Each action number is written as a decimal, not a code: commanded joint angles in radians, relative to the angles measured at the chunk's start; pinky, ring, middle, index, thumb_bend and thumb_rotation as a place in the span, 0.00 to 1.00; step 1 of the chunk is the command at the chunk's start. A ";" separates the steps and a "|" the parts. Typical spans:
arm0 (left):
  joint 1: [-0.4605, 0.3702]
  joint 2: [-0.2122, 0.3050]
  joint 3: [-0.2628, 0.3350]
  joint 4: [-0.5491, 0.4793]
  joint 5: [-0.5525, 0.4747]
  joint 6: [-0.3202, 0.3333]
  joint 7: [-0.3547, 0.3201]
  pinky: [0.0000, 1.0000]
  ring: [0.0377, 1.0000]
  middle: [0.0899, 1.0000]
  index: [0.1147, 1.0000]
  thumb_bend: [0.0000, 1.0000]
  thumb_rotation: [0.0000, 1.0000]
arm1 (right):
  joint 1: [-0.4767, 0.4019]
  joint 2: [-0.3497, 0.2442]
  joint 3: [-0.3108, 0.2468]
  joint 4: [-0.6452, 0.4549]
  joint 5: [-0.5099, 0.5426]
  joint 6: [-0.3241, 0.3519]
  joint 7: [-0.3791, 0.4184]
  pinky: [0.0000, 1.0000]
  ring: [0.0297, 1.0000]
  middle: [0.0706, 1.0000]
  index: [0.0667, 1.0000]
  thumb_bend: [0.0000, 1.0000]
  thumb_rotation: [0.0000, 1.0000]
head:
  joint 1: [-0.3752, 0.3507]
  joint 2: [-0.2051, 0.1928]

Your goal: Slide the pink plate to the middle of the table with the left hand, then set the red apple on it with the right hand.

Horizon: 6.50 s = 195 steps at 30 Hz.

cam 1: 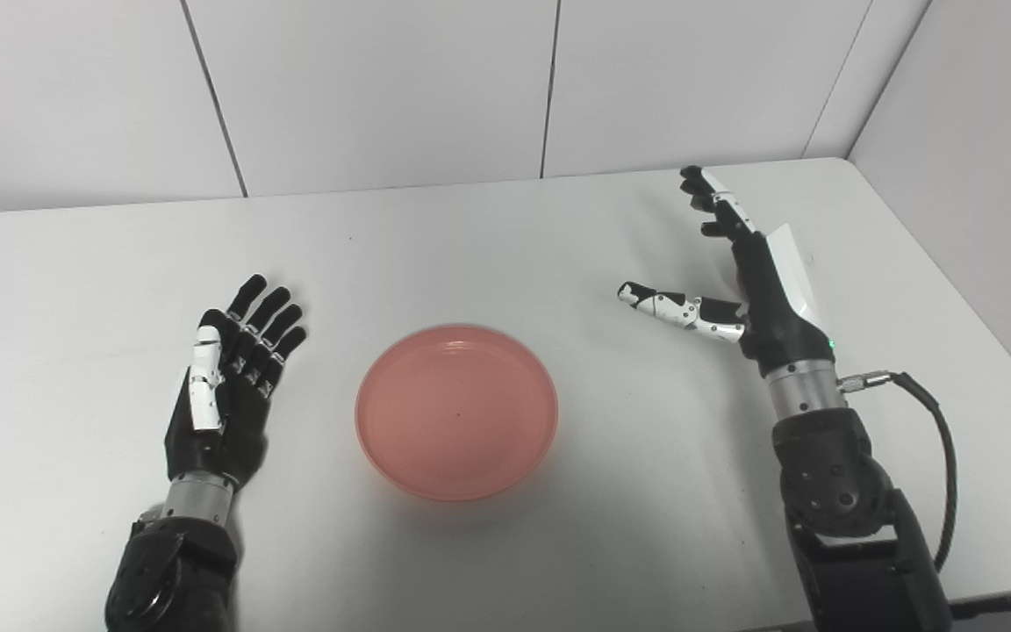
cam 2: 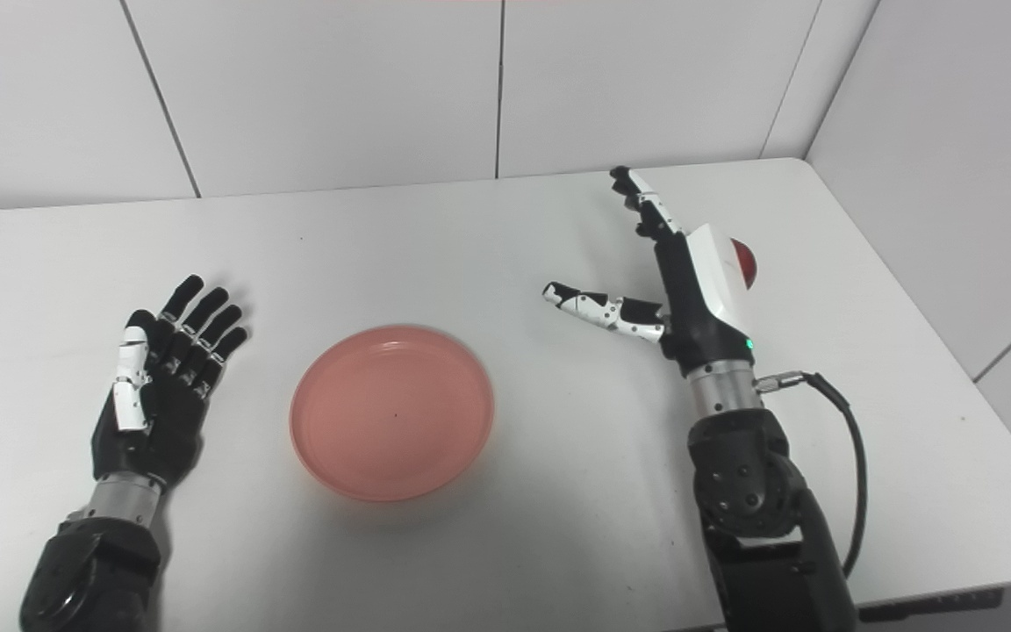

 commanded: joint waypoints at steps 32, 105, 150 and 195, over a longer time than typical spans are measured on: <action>-0.006 -0.001 0.024 0.041 -0.029 0.002 -0.015 0.89 0.87 0.86 0.85 0.41 1.00 | -0.118 -0.304 -0.072 0.142 -0.263 0.248 0.161 0.70 0.80 0.86 0.89 1.00 0.48 | -0.002 -0.020; 0.008 0.002 0.023 0.019 -0.041 0.022 -0.017 0.89 0.87 0.86 0.85 0.41 1.00 | -0.245 -0.310 0.050 0.562 -0.042 0.127 -0.034 0.49 0.55 0.59 0.57 0.74 0.27 | 0.012 -0.013; 0.010 0.000 0.010 0.027 -0.028 0.006 -0.015 0.90 0.87 0.86 0.85 0.41 1.00 | -0.213 -0.228 0.009 0.319 0.077 0.102 -0.051 0.40 0.45 0.47 0.51 0.61 0.09 | 0.044 -0.017; 0.020 -0.070 -0.020 -0.018 0.051 -0.006 0.059 0.87 0.86 0.85 0.84 0.42 1.00 | -0.180 0.073 0.338 0.123 -0.025 0.060 0.120 0.36 0.43 0.47 0.50 0.63 0.11 | 0.248 -0.003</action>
